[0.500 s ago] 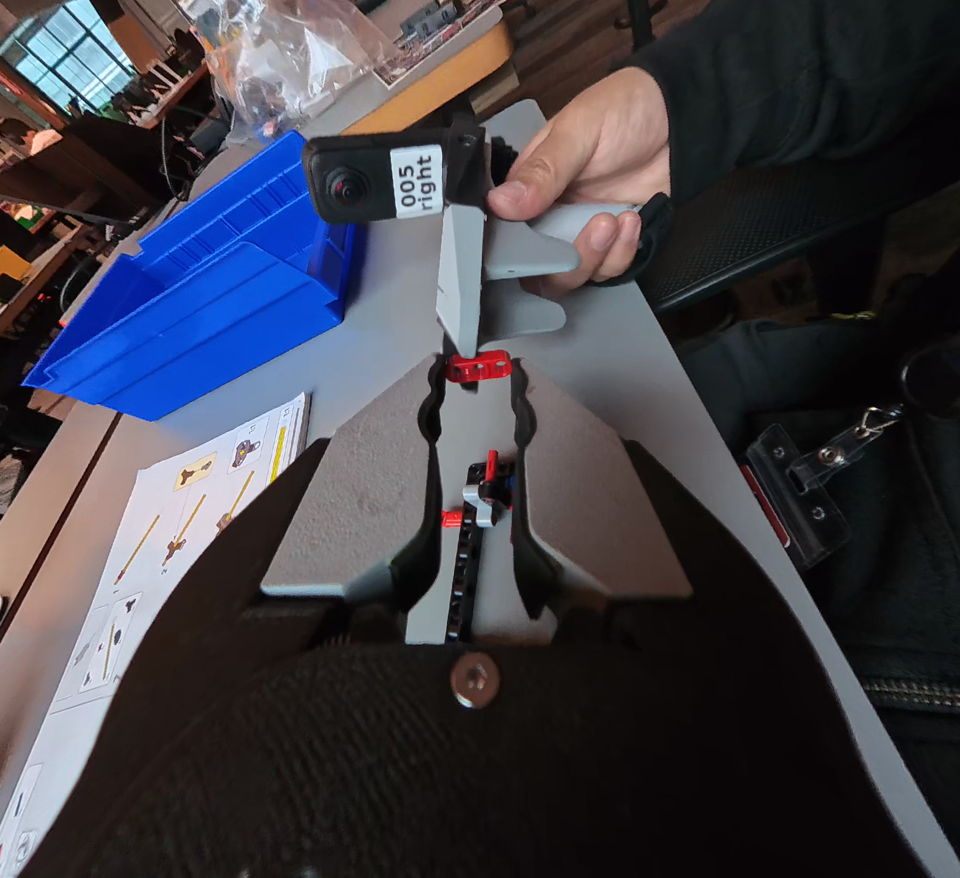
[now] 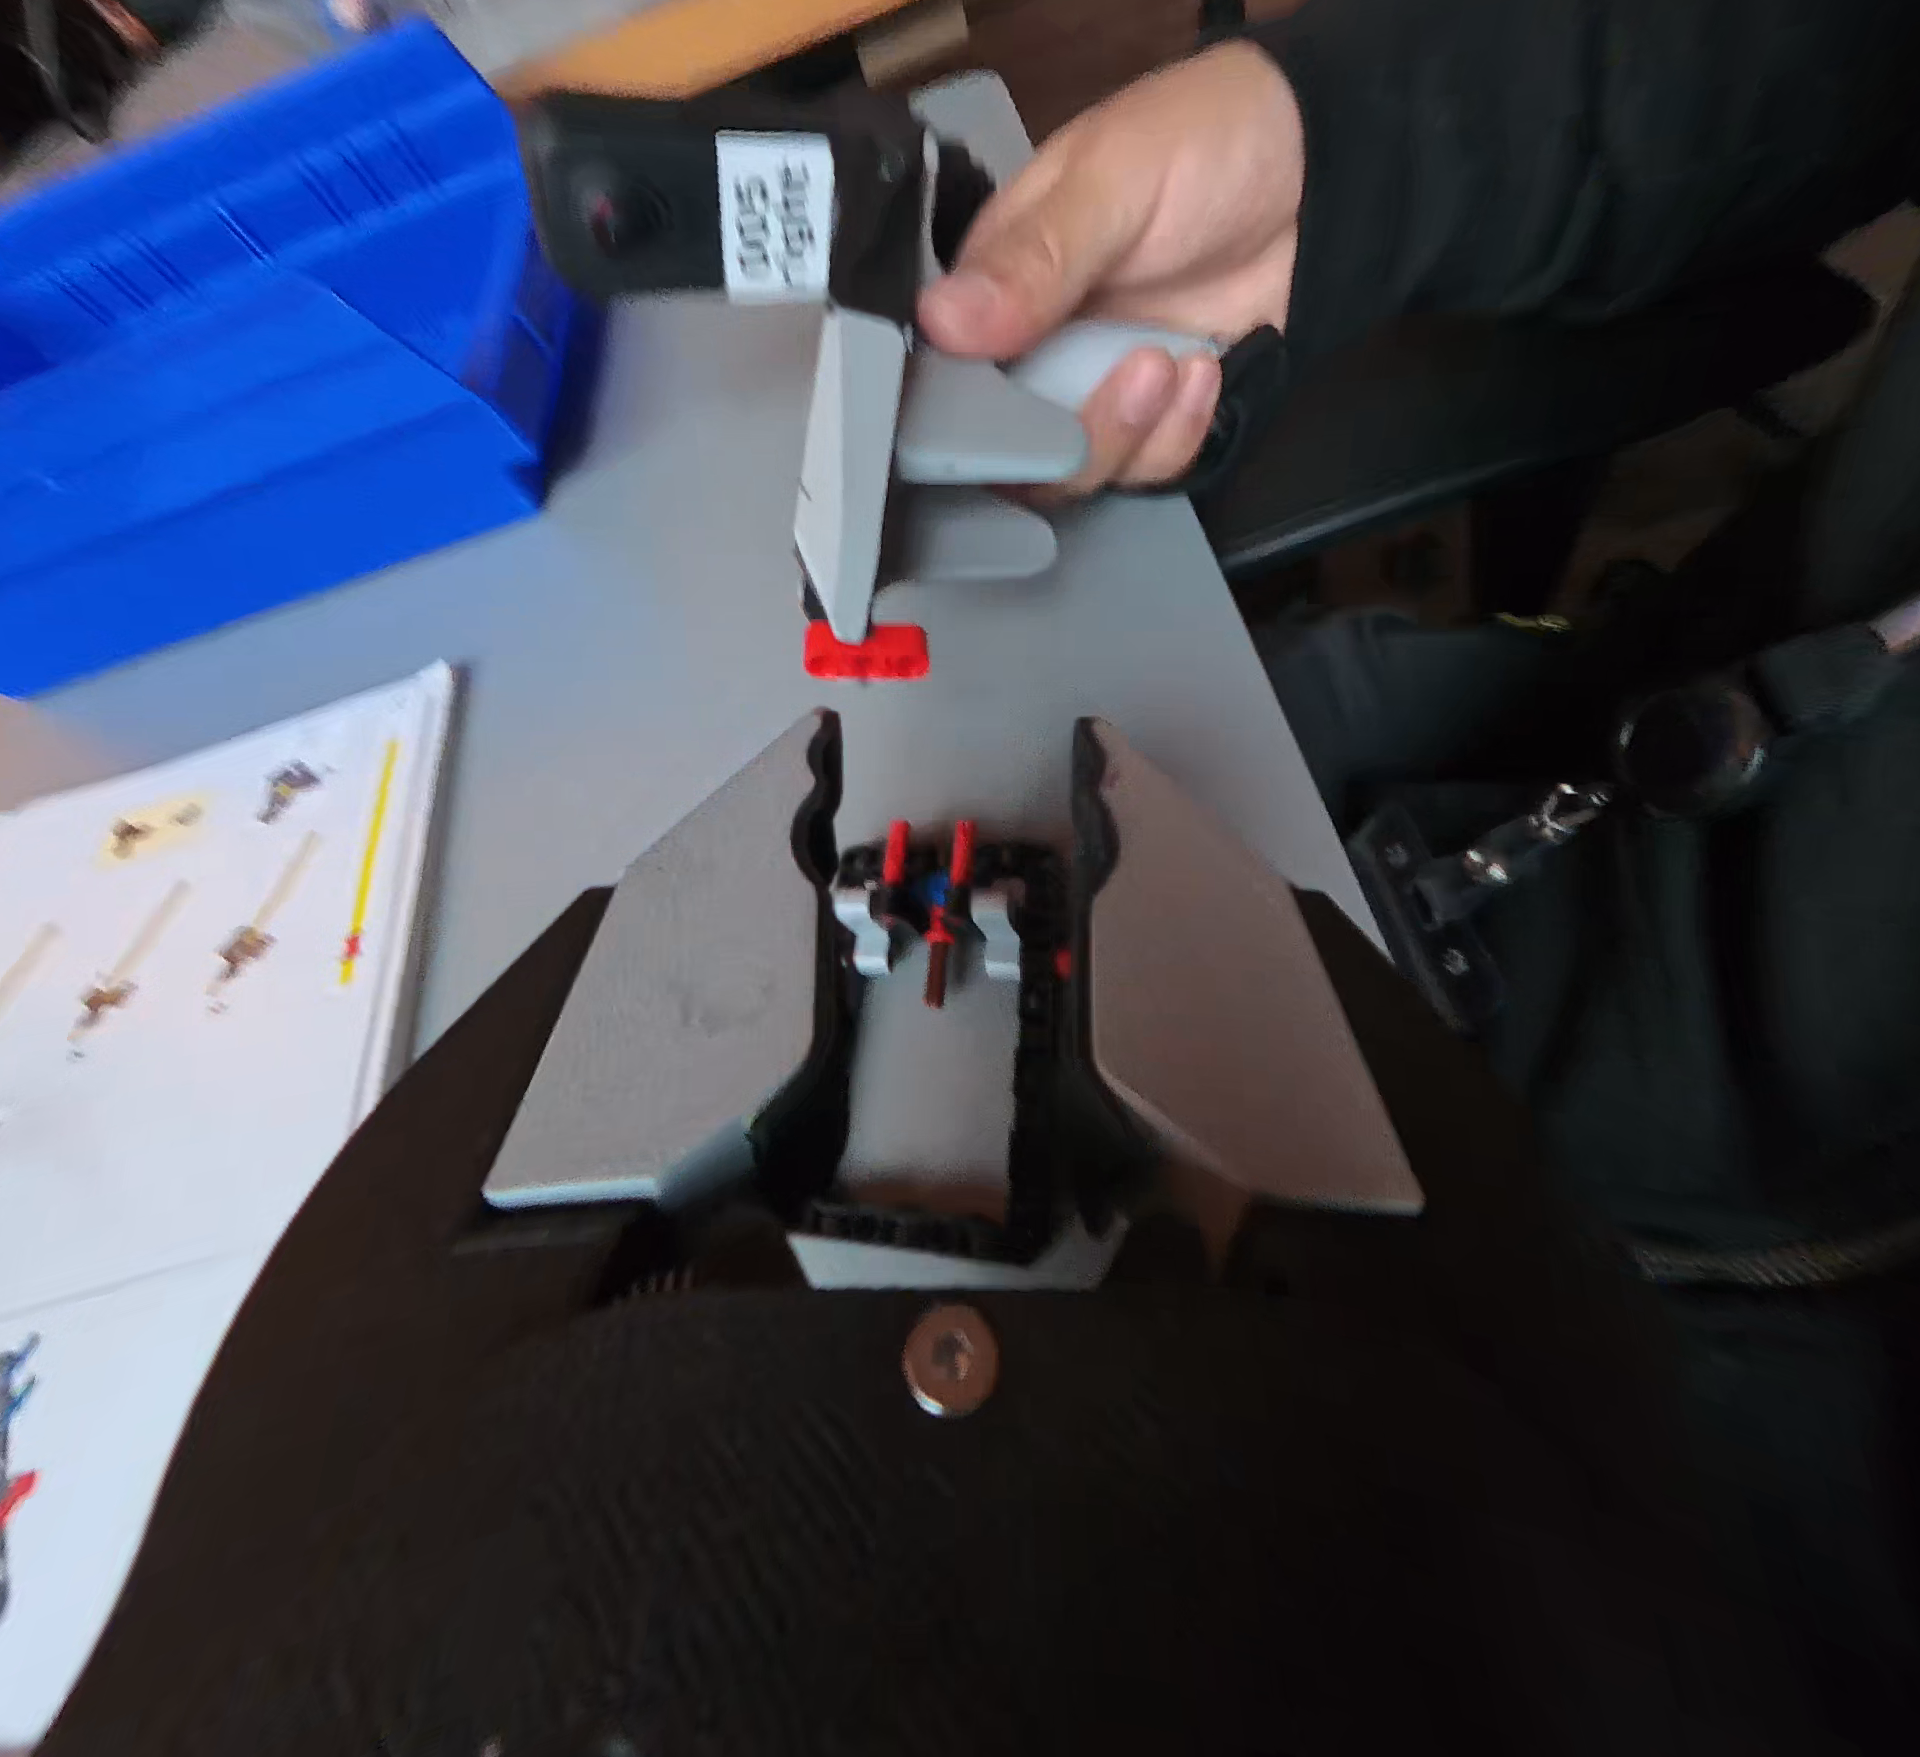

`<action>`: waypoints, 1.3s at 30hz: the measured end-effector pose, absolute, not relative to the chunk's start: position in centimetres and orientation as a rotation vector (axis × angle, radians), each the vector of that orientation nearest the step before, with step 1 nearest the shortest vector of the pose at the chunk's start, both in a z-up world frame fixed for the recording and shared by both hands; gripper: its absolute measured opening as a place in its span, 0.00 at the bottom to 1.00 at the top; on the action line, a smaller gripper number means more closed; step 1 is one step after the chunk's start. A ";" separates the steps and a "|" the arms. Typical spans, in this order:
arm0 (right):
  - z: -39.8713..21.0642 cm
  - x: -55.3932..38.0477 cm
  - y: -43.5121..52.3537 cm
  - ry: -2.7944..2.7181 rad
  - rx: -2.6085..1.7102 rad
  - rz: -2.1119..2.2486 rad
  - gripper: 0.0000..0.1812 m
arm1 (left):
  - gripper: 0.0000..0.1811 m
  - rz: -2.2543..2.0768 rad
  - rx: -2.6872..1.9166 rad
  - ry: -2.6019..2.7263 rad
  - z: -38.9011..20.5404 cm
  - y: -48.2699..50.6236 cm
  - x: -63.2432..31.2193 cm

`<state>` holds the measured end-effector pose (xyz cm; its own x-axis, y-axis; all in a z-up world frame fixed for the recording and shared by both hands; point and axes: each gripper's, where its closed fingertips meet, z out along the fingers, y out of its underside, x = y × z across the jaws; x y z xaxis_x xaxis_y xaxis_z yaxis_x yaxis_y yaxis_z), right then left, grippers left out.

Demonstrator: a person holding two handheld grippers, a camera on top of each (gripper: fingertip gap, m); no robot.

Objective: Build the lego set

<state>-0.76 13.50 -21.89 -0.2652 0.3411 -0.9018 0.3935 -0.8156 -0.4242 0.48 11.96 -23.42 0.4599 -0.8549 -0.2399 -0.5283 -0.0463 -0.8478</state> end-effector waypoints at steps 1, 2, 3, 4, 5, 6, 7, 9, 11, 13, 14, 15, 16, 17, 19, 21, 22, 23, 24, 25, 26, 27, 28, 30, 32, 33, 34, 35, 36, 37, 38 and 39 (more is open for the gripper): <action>-22.4 -0.6 13.8 0.945 1.930 -2.255 0.02 | 0.24 -0.397 -1.768 1.204 -24.2 12.0 0.1; -22.8 -0.4 13.9 0.948 1.966 -2.225 0.02 | 0.26 -0.382 -1.825 1.227 -25.1 12.0 -0.3; -23.2 -0.3 13.9 0.953 2.006 -2.190 0.02 | 0.28 -0.372 -1.880 1.250 -25.9 12.0 -0.6; -23.7 -0.3 13.9 0.962 2.045 -2.151 0.02 | 0.27 -0.349 -1.934 1.254 -26.7 12.3 -1.0; -24.1 -0.4 13.9 0.965 2.074 -2.122 0.02 | 0.27 -0.344 -1.977 1.259 -27.3 12.5 -1.2; -24.4 -0.4 14.0 0.956 2.100 -2.101 0.02 | 0.28 -0.355 -2.007 1.266 -27.8 12.6 -1.2; -24.6 -0.5 14.1 0.944 2.120 -2.080 0.02 | 0.28 -0.365 -2.012 1.264 -27.9 12.7 -1.1; -25.1 -0.6 14.2 0.901 2.140 -2.046 0.02 | 0.25 -0.359 -2.037 1.288 -28.3 12.8 -1.1; -25.4 -0.7 14.1 0.865 2.143 -2.018 0.02 | 0.25 -0.361 -2.055 1.298 -28.7 12.8 -1.1; -25.8 -0.7 14.4 0.845 2.165 -1.990 0.02 | 0.25 -0.369 -2.075 1.276 -28.6 12.8 -1.1; -25.9 -0.8 14.4 0.846 2.161 -1.975 0.02 | 0.26 -0.372 -2.072 1.257 -28.3 12.8 -1.2; -26.0 -0.8 14.4 0.848 2.154 -1.965 0.02 | 0.27 -0.374 -2.063 1.236 -27.8 12.8 -1.3; -26.0 -1.0 14.4 0.847 2.149 -1.964 0.02 | 0.28 -0.383 -2.058 1.221 -27.4 12.8 -1.4; -26.0 -1.1 14.4 0.847 2.145 -1.960 0.02 | 0.29 -0.397 -2.061 1.206 -27.0 12.7 -1.6; -26.0 -1.5 14.3 0.838 2.132 -1.958 0.02 | 0.31 -0.420 -2.082 1.180 -26.7 12.7 -2.2; -26.0 -1.9 13.9 0.826 2.111 -1.945 0.02 | 0.26 -0.413 -2.101 1.178 -26.9 12.9 -2.8; -26.1 -2.1 13.8 0.820 2.101 -1.934 0.02 | 0.24 -0.409 -2.101 1.185 -27.1 13.0 -2.8; -26.2 -2.2 13.7 0.811 2.093 -1.925 0.02 | 0.23 -0.416 -2.112 1.199 -27.5 12.9 -2.7; -26.3 -2.2 13.7 0.802 2.089 -1.916 0.02 | 0.22 -0.413 -2.126 1.214 -27.9 12.9 -2.6; -26.3 -2.3 13.7 0.788 2.088 -1.910 0.02 | 0.23 -0.406 -2.131 1.228 -28.2 12.8 -2.5; -26.3 -2.3 13.9 0.769 2.089 -1.911 0.03 | 0.23 -0.417 -2.127 1.230 -28.3 12.8 -2.3; -26.4 -2.3 14.1 0.758 2.095 -1.907 0.03 | 0.23 -0.432 -2.132 1.228 -28.4 12.8 -2.1; -26.5 -2.2 14.2 0.759 2.105 -1.895 0.03 | 0.23 -0.444 -2.139 1.217 -28.4 12.9 -2.0; -26.6 -2.0 14.4 0.757 2.119 -1.878 0.03 | 0.23 -0.456 -2.142 1.202 -28.3 13.1 -1.9; -26.6 -1.7 14.4 0.761 2.130 -1.870 0.03 | 0.23 -0.446 -2.122 1.202 -28.1 13.2 -1.9; -26.6 -1.6 14.5 0.768 2.137 -1.869 0.03 | 0.23 -0.446 -2.113 1.212 -28.1 13.2 -1.8; -26.6 -1.5 14.5 0.773 2.142 -1.869 0.02 | 0.23 -0.454 -2.109 1.229 -28.2 13.1 -1.6; -26.5 -1.4 14.5 0.767 2.138 -1.871 0.03 | 0.23 -0.463 -2.113 1.244 -28.3 13.0 -1.5; -26.4 -1.4 14.4 0.759 2.132 -1.875 0.03 | 0.23 -0.468 -2.116 1.250 -28.4 13.0 -1.3; -26.5 -1.4 14.3 0.758 2.130 -1.873 0.03 | 0.23 -0.469 -2.116 1.256 -28.4 13.1 -1.2; -26.6 -1.4 14.1 0.762 2.125 -1.866 0.03 | 0.24 -0.466 -2.116 1.261 -28.3 13.1 -1.1; -26.6 -1.4 13.9 0.760 2.118 -1.865 0.03 | 0.25 -0.459 -2.111 1.263 -28.2 13.3 -1.0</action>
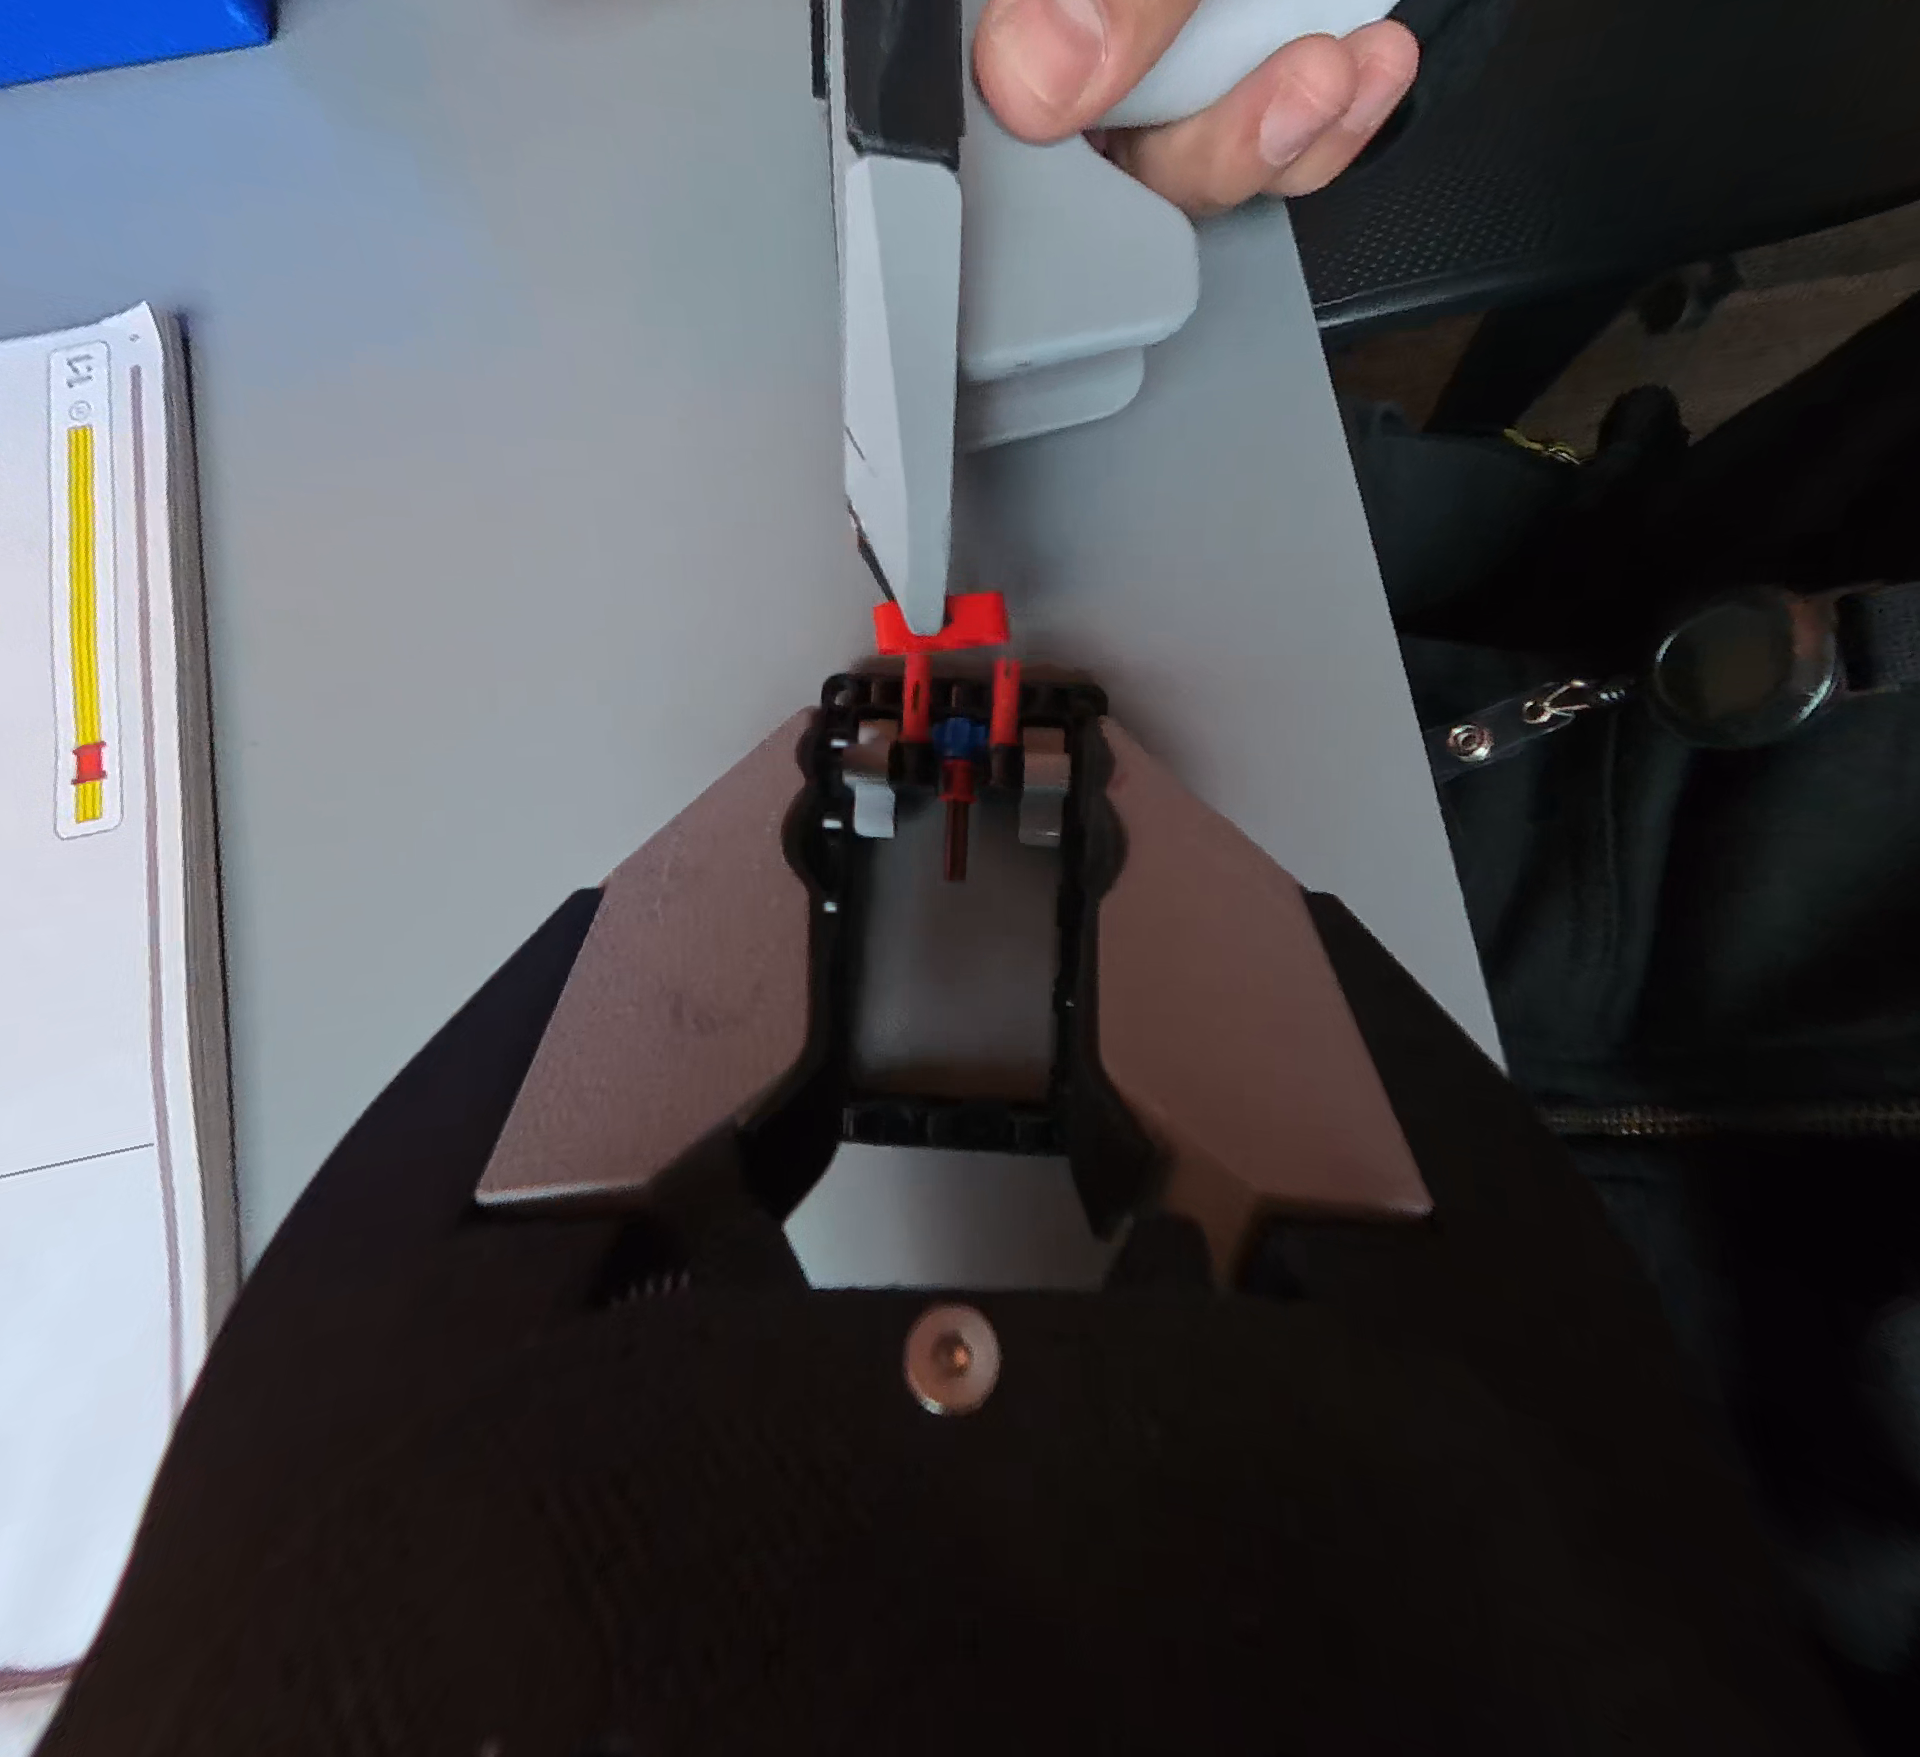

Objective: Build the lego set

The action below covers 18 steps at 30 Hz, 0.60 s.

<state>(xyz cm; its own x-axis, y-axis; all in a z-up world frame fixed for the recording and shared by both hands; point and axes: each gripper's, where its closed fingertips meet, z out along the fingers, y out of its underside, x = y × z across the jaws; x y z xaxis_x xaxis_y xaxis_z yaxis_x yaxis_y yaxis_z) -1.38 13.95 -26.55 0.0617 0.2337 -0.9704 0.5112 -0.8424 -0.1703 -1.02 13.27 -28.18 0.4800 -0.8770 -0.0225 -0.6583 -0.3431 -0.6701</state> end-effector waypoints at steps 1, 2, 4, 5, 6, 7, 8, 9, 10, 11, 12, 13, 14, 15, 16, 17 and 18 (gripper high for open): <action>-26.5 -1.3 13.9 0.750 2.115 -1.871 0.03 | 0.26 -0.455 -2.100 1.265 -27.9 13.4 -0.9; -26.4 -1.2 14.0 0.738 2.116 -1.878 0.03 | 0.25 -0.456 -2.090 1.268 -27.7 13.4 -0.8; -26.4 -1.1 14.2 0.720 2.123 -1.885 0.03 | 0.24 -0.461 -2.087 1.275 -27.7 13.5 -0.7; -26.4 -1.0 14.2 0.710 2.126 -1.889 0.03 | 0.23 -0.464 -2.093 1.288 -27.9 13.4 -0.6; -26.5 -1.0 14.2 0.704 2.126 -1.891 0.03 | 0.21 -0.471 -2.094 1.297 -28.1 13.4 -0.5; -26.5 -1.0 14.1 0.705 2.128 -1.888 0.03 | 0.18 -0.476 -2.092 1.304 -28.3 13.3 -0.4; -26.6 -1.0 14.0 0.706 2.134 -1.885 0.03 | 0.17 -0.474 -2.089 1.307 -28.4 13.2 -0.3; -26.6 -1.0 13.9 0.705 2.139 -1.884 0.03 | 0.16 -0.468 -2.079 1.304 -28.4 13.2 -0.3; -26.6 -1.0 13.9 0.707 2.141 -1.881 0.03 | 0.16 -0.465 -2.072 1.299 -28.4 13.3 -0.3; -26.7 -1.1 13.9 0.706 2.150 -1.881 0.03 | 0.16 -0.468 -2.069 1.289 -28.4 13.3 -0.3; -26.7 -1.1 14.0 0.704 2.160 -1.883 0.03 | 0.16 -0.473 -2.067 1.276 -28.3 13.3 -0.2; -26.8 -1.2 14.1 0.705 2.166 -1.880 0.03 | 0.17 -0.470 -2.067 1.261 -28.3 13.4 -0.3; -26.8 -1.2 14.1 0.710 2.170 -1.875 0.02 | 0.16 -0.466 -2.064 1.248 -28.3 13.5 -0.4; -26.9 -1.3 14.1 0.714 2.178 -1.872 0.02 | 0.16 -0.469 -2.058 1.241 -28.3 13.5 -0.3; -26.9 -1.5 14.0 0.719 2.183 -1.869 0.03 | 0.16 -0.476 -2.054 1.232 -28.3 13.6 -0.3; -26.9 -1.6 13.8 0.722 2.180 -1.866 0.03 | 0.15 -0.481 -2.057 1.216 -28.3 13.7 -0.4; -26.9 -1.7 13.8 0.717 2.181 -1.871 0.02 | 0.11 -0.475 -2.061 1.198 -28.3 13.9 -0.6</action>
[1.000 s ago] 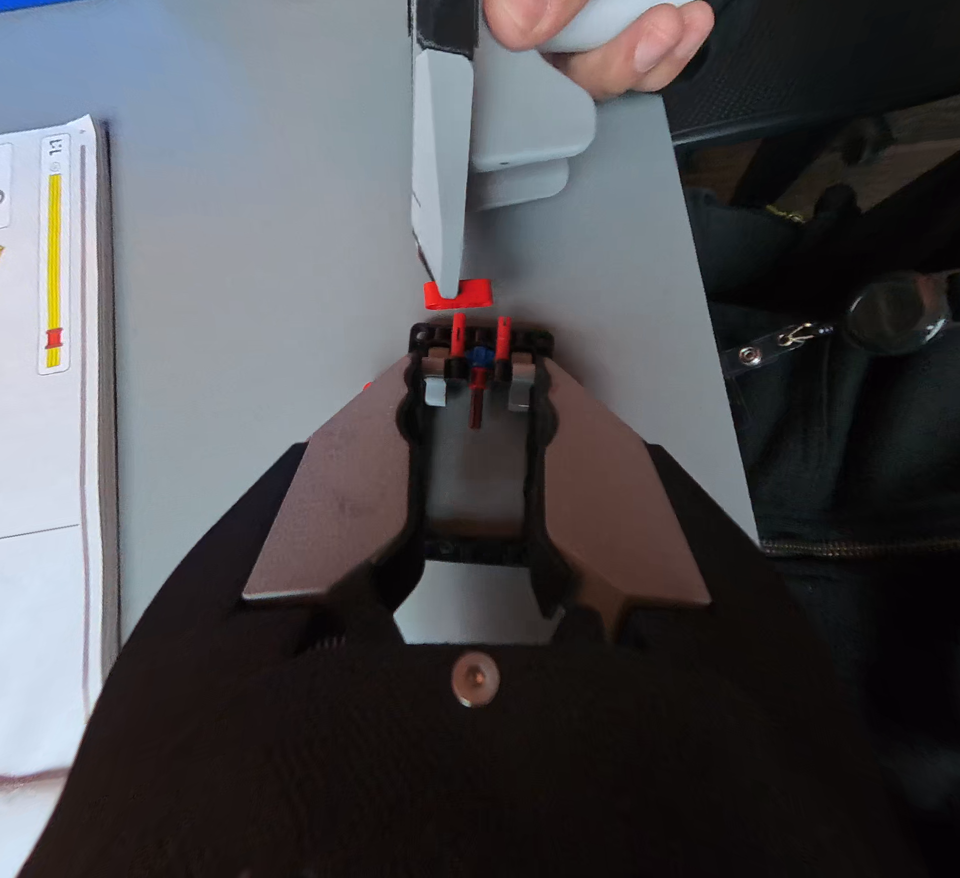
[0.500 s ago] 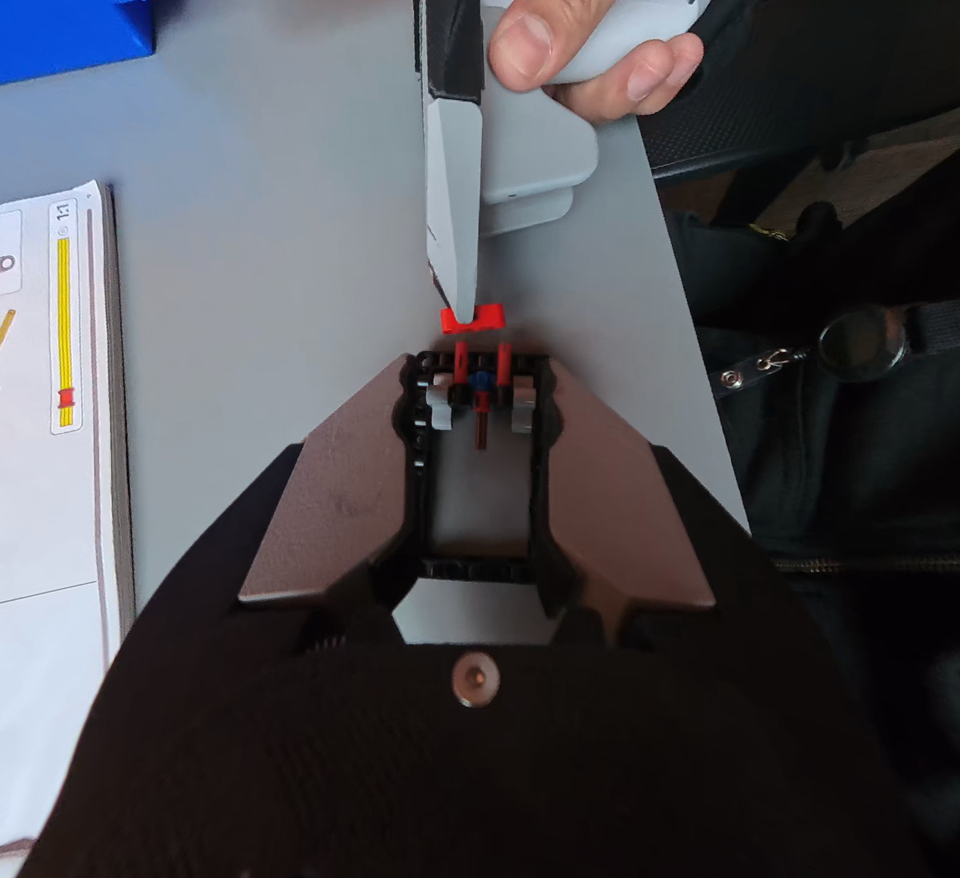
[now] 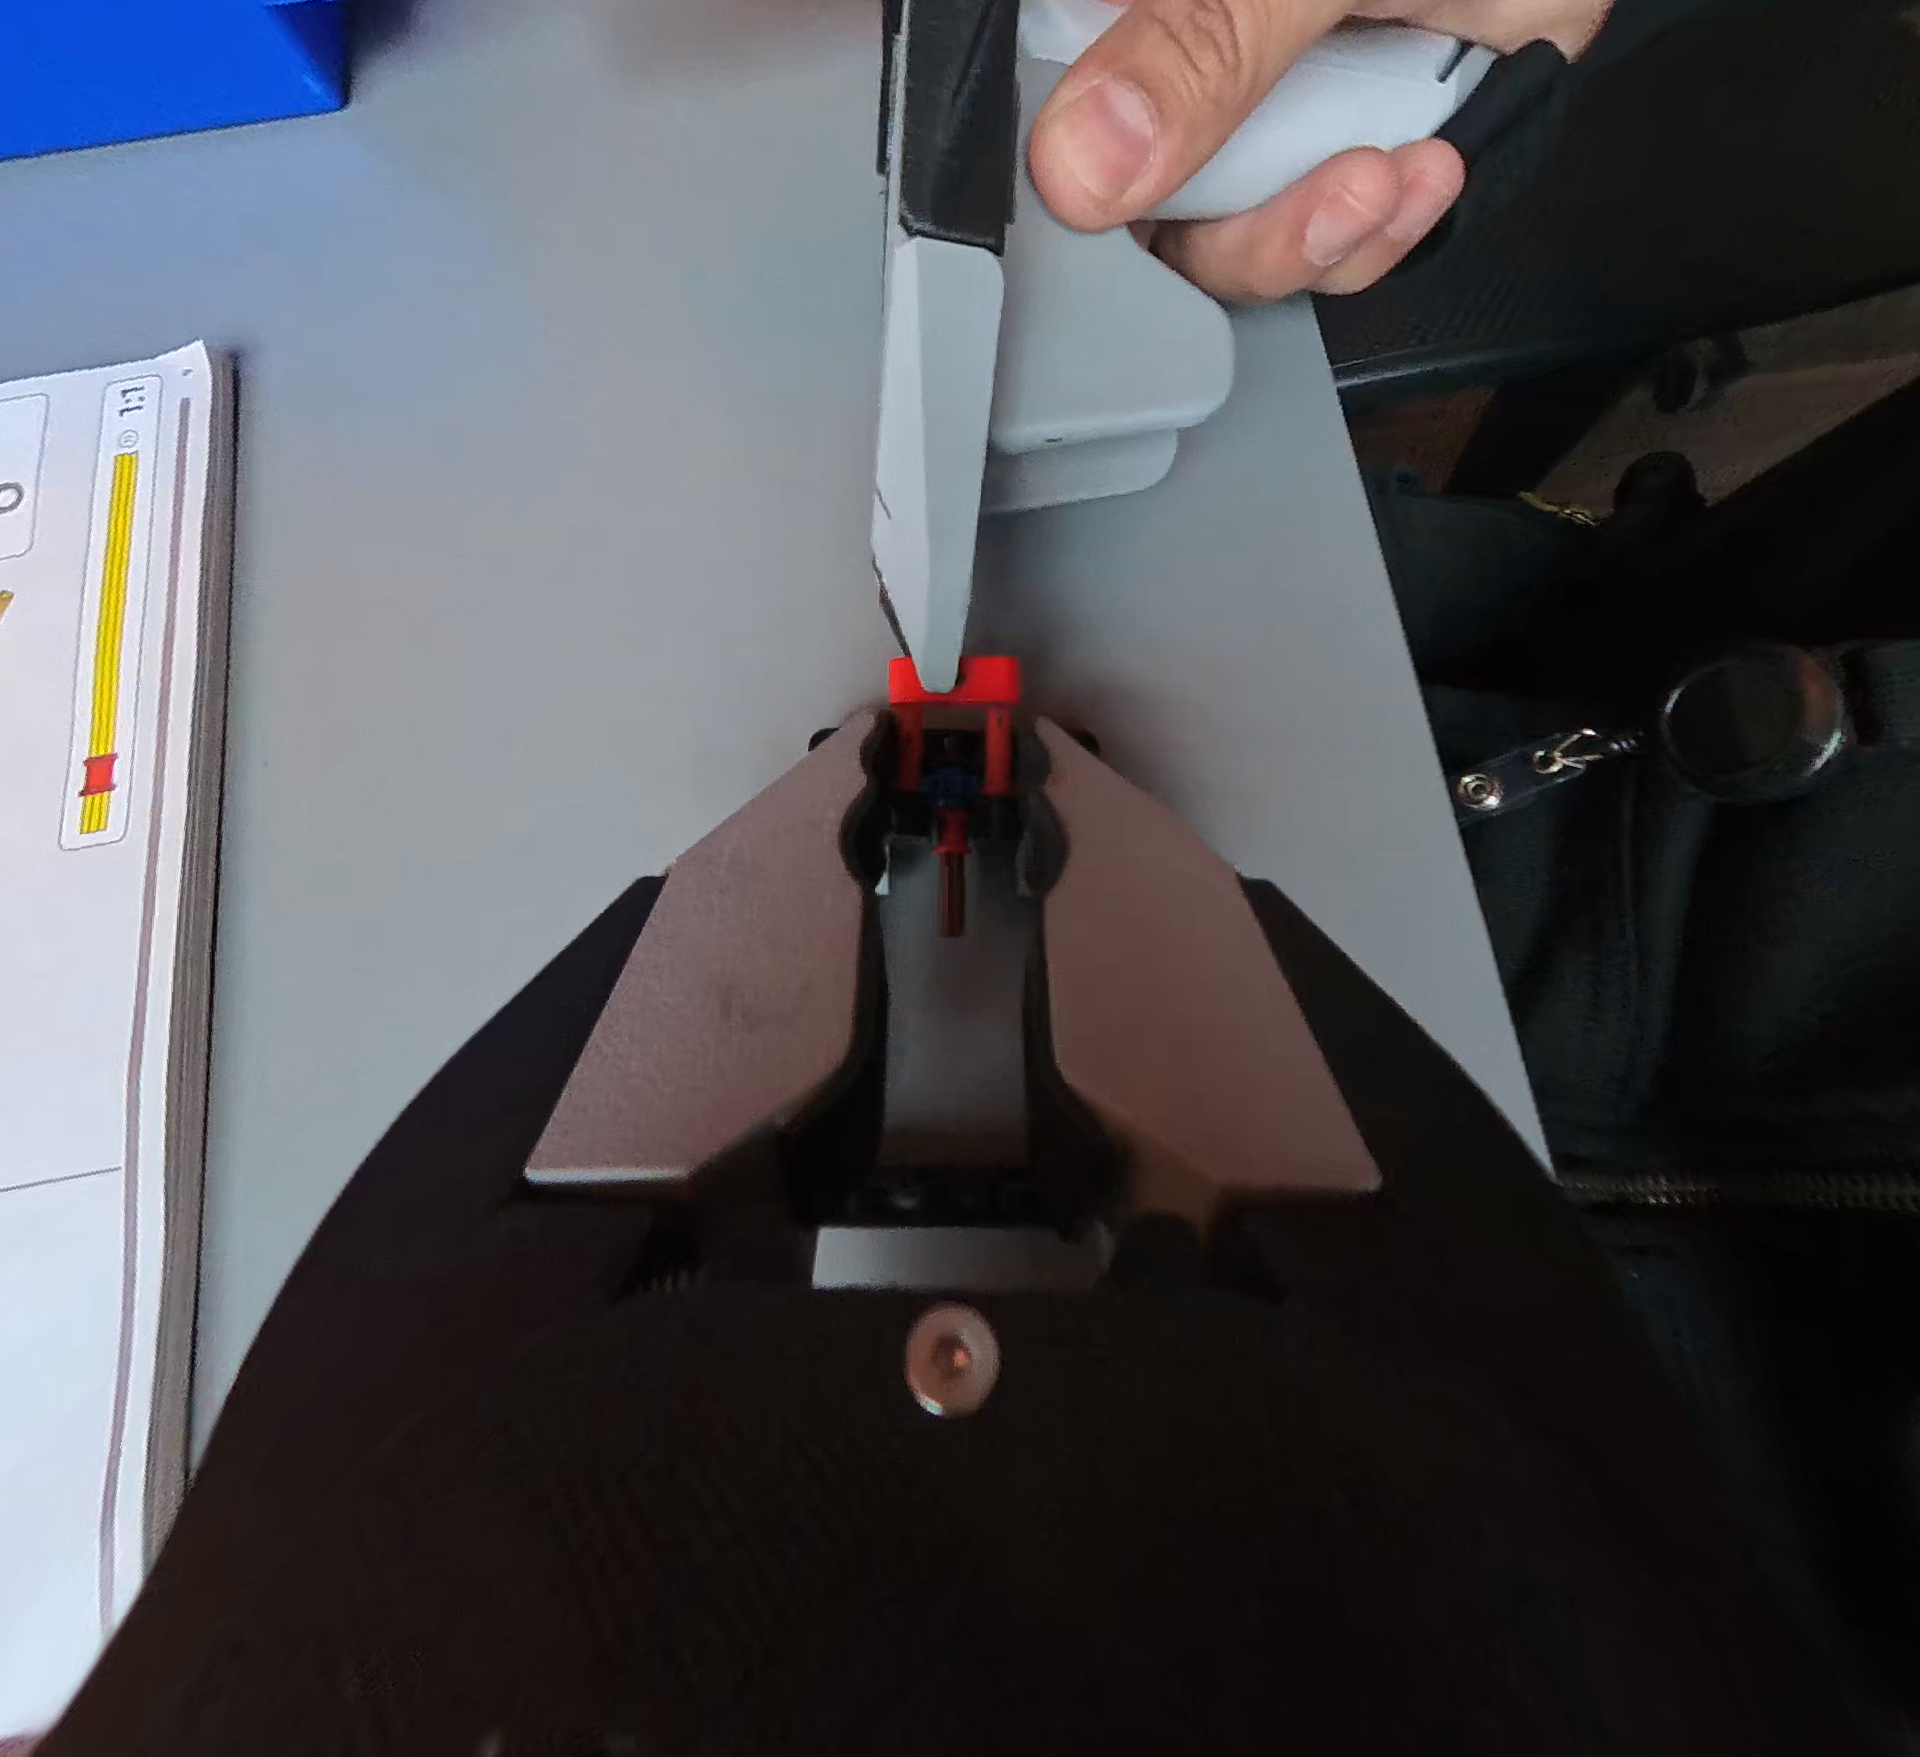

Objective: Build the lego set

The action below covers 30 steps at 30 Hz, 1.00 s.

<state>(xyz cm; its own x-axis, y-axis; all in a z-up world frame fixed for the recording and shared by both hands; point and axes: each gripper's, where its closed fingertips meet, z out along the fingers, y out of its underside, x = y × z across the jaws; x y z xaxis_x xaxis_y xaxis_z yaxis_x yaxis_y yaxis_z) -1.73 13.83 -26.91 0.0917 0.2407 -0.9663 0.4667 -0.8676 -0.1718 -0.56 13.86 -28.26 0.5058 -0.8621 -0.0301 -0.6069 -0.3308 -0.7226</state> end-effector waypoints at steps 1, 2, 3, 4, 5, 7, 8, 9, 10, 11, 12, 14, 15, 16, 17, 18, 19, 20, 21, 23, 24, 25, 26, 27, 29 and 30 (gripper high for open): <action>-26.9 -1.8 13.9 0.711 2.183 -1.878 0.02 | 0.11 -0.484 -2.064 1.189 -28.3 13.9 -0.6; -26.9 -1.9 13.9 0.709 2.187 -1.879 0.03 | 0.12 -0.491 -2.068 1.179 -28.2 13.9 -0.7; -26.9 -1.9 13.9 0.712 2.191 -1.878 0.02 | 0.14 -0.492 -2.074 1.166 -28.3 14.0 -0.7; -27.0 -2.0 14.0 0.713 2.200 -1.881 0.03 | 0.18 -0.491 -2.086 1.158 -28.3 14.0 -0.9; -27.0 -2.0 14.1 0.713 2.206 -1.883 0.02 | 0.21 -0.487 -2.108 1.153 -28.3 14.0 -1.1; -26.9 -2.1 14.1 0.713 2.197 -1.886 0.02 | 0.26 -0.482 -2.123 1.151 -28.0 13.8 -1.6; -26.9 -2.1 14.1 0.710 2.193 -1.890 0.02 | 0.27 -0.471 -2.125 1.155 -27.8 13.7 -1.9; -26.8 -2.2 14.0 0.710 2.189 -1.890 0.02 | 0.29 -0.444 -2.128 1.153 -27.5 13.6 -2.3; -26.8 -2.2 13.9 0.711 2.185 -1.890 0.02 | 0.30 -0.417 -2.124 1.150 -27.2 13.6 -2.9; -26.8 -2.2 13.9 0.710 2.181 -1.895 0.02 | 0.30 -0.409 -2.112 1.161 -27.0 13.3 -3.2; -26.7 -2.1 13.9 0.707 2.177 -1.901 0.02 | 0.29 -0.411 -2.096 1.168 -26.8 13.0 -3.5; -26.7 -2.1 13.8 0.708 2.170 -1.909 0.02 | 0.29 -0.459 -2.080 1.194 -26.9 12.4 -3.5; -26.6 -2.1 13.8 0.710 2.167 -1.911 0.02 | 0.29 -0.474 -2.080 1.193 -27.1 12.4 -3.5; -26.6 -2.2 13.7 0.713 2.164 -1.914 0.02 | 0.29 -0.499 -2.075 1.201 -27.1 12.2 -3.3; -26.6 -2.2 13.6 0.715 2.160 -1.917 0.02 | 0.30 -0.526 -2.062 1.212 -27.0 11.9 -3.1; -26.5 -2.2 13.6 0.717 2.158 -1.921 0.02 | 0.30 -0.537 -2.050 1.221 -26.8 11.8 -3.0; -26.5 -2.2 13.5 0.721 2.158 -1.922 0.02 | 0.30 -0.537 -2.040 1.234 -26.7 11.7 -3.1; -26.5 -2.2 13.4 0.726 2.155 -1.921 0.02 | 0.29 -0.531 -2.029 1.256 -26.7 11.6 -3.3; -26.5 -2.3 13.3 0.728 2.149 -1.921 0.03 | 0.29 -0.524 -2.020 1.278 -26.9 11.5 -3.4; -26.5 -2.3 13.0 0.730 2.142 -1.920 0.02 | 0.29 -0.526 -2.027 1.278 -27.2 11.7 -3.5; -26.5 -2.4 13.0 0.731 2.143 -1.919 0.02 | 0.30 -0.540 -2.035 1.264 -27.3 11.9 -3.4; -26.5 -2.4 13.1 0.729 2.148 -1.920 0.02 | 0.31 -0.548 -2.042 1.250 -27.3 12.1 -3.3; -26.5 -2.4 13.1 0.725 2.150 -1.922 0.02 | 0.31 -0.552 -2.044 1.246 -27.4 12.2 -3.2; -26.5 -2.4 13.2 0.720 2.151 -1.925 0.03 | 0.31 -0.550 -2.047 1.249 -27.5 12.2 -3.1; -26.5 -2.4 13.2 0.721 2.151 -1.922 0.03 | 0.31 -0.532 -2.058 1.263 -28.0 12.2 -3.1; -26.6 -2.5 13.2 0.723 2.152 -1.919 0.02 | 0.30 -0.522 -2.059 1.270 -28.3 12.2 -3.1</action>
